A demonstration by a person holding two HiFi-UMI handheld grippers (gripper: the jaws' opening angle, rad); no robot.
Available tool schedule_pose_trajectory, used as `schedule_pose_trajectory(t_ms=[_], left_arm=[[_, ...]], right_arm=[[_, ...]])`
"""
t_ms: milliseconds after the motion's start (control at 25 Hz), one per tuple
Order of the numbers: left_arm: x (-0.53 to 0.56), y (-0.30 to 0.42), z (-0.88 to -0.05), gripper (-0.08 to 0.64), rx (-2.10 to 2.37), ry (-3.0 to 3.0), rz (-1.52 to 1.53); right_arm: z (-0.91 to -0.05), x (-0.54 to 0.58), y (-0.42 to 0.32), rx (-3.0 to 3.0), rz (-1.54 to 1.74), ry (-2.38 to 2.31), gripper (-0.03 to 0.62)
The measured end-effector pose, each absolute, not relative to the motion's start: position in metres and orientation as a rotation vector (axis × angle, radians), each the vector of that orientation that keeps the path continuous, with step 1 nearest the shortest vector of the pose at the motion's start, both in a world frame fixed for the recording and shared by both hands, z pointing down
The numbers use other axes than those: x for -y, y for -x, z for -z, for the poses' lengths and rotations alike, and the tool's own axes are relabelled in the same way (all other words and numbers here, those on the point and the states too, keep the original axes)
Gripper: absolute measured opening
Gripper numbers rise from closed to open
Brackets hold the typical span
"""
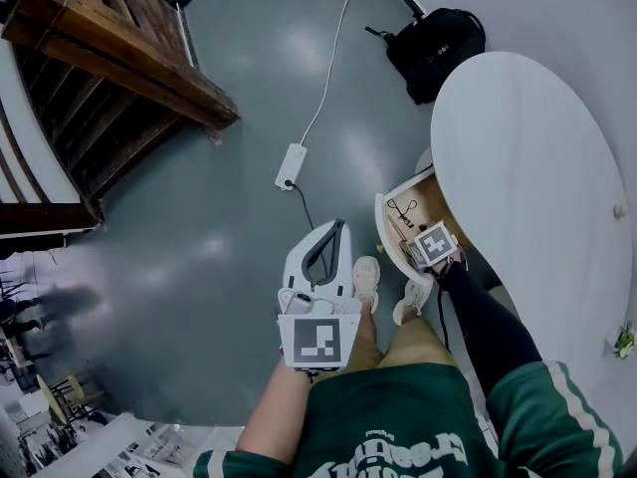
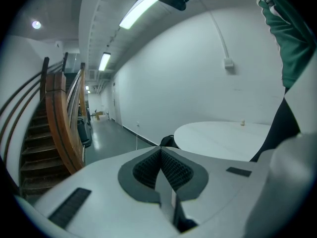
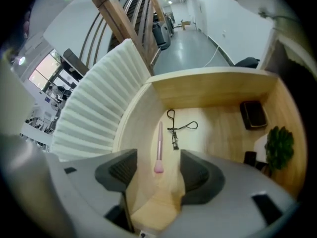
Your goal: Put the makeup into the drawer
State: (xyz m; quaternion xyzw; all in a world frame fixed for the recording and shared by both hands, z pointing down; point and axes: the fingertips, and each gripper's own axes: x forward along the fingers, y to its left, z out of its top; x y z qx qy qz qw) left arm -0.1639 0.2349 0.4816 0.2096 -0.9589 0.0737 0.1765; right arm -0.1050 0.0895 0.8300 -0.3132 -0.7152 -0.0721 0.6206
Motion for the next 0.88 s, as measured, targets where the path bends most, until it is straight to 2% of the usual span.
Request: schedule_pose_trajectory(t_ms=[280,720,880], left_arm=[[-0.233,0.169,-0.475,0.000,2.706,-0.651,-0.219],[-0.225,0.205,-0.413,0.000,2.808,-0.751,-0.275],[-0.221,0.218,-0.377,0.000,2.859,-0.780,-0.261]], right_arm=[[-0.759,-0.098,0.120,1.855,0.103,0.777,0.290],[-0.572,-0.094,0.176,2.345,0.106,0.734,0.306],[-0.494,-0.077,0.195,2.545,0.163,0.671,0.341]])
